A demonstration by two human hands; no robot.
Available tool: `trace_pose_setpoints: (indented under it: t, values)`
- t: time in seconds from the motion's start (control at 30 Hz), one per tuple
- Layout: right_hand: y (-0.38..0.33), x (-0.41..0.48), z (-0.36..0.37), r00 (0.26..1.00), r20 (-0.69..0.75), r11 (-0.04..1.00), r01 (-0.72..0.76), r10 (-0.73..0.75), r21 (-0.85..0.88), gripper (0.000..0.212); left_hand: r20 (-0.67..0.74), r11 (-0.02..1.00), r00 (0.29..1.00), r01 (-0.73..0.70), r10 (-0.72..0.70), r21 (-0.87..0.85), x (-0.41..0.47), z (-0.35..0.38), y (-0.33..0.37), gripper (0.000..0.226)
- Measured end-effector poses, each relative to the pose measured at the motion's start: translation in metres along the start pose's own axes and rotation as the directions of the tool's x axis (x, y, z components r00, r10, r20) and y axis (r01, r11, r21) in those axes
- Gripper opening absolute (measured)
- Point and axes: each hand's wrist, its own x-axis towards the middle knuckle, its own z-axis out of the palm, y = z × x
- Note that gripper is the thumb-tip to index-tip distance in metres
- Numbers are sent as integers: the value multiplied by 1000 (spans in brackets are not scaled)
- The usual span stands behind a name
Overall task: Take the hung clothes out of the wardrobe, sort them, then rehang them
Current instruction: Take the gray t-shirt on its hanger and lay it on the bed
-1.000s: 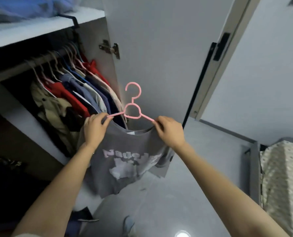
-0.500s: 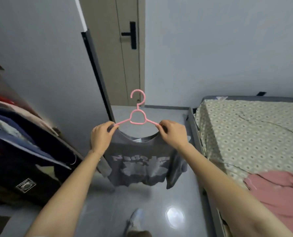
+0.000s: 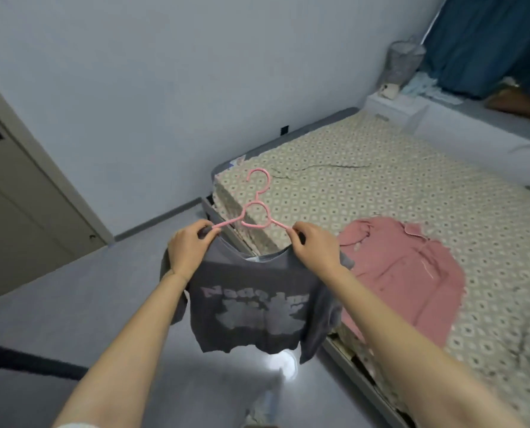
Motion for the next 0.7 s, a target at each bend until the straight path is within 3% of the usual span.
trace_pose_setpoints:
  t: [0.17,0.33,0.7]
  values:
    - [53,3,-33,969,-123,972,-224,213,-75,35,125,976,972,-186,199,-113,56,62,59,19]
    - [101,-9,-61,886,-208,895,-438,415,-80,33,252,918,886,-348,389,-192,91,123,120,19]
    - [216,-41,-129,682,-377,706,-702,626,-97,32,424,810,692,-457,584,-368,103,250,262,20]
